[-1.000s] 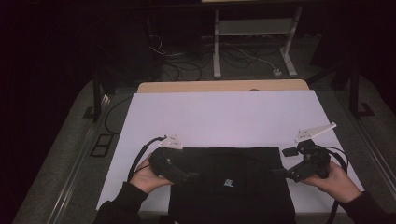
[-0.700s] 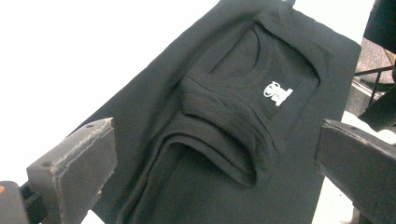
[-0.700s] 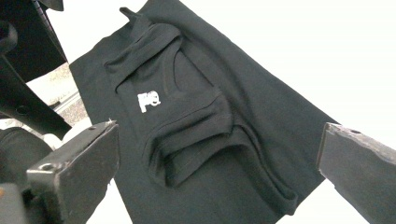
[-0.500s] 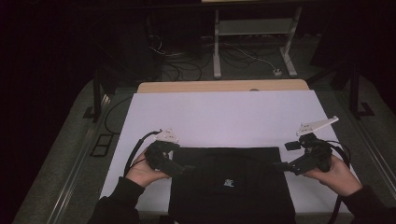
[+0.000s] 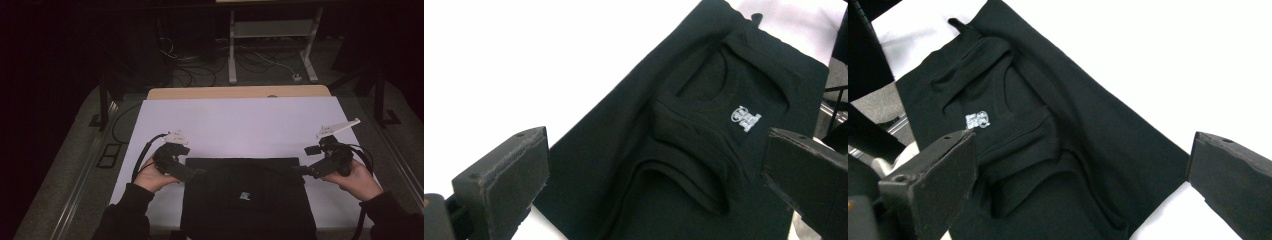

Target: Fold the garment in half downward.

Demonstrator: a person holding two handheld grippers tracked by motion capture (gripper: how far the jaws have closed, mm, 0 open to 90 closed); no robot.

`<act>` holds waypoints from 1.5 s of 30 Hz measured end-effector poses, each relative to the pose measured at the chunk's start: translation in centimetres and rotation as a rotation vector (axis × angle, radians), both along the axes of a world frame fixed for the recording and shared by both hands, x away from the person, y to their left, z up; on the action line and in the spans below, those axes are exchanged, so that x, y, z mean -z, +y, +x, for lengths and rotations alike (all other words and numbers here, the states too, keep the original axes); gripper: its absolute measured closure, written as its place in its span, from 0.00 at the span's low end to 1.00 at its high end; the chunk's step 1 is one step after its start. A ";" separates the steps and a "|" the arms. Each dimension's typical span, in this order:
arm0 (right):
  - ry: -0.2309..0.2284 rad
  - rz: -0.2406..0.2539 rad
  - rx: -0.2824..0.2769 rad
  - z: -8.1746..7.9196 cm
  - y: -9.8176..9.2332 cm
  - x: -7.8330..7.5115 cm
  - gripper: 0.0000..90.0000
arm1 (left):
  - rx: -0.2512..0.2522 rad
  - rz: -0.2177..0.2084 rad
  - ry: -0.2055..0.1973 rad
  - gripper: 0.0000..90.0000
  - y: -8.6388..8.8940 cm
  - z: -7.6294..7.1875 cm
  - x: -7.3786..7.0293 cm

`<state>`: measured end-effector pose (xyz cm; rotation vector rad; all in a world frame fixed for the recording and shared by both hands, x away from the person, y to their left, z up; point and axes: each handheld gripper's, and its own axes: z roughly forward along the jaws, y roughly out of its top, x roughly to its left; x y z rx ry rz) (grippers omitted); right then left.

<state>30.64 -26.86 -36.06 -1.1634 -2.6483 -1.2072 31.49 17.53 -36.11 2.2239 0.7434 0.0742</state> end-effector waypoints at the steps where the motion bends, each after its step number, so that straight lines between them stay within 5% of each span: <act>1: 0.001 -0.002 0.004 0.1 0.0 0.1 0.00 | -0.005 -0.003 0.003 0.00 0.0 0.1 0.1; 36: 0.005 -0.035 0.060 3.7 -0.7 3.3 0.00 | -0.090 -0.003 0.046 0.00 2.2 3.8 3.1; 45: 0.013 -0.040 0.073 4.1 -1.1 4.3 0.00 | -0.090 0.025 0.050 0.00 2.3 4.3 3.8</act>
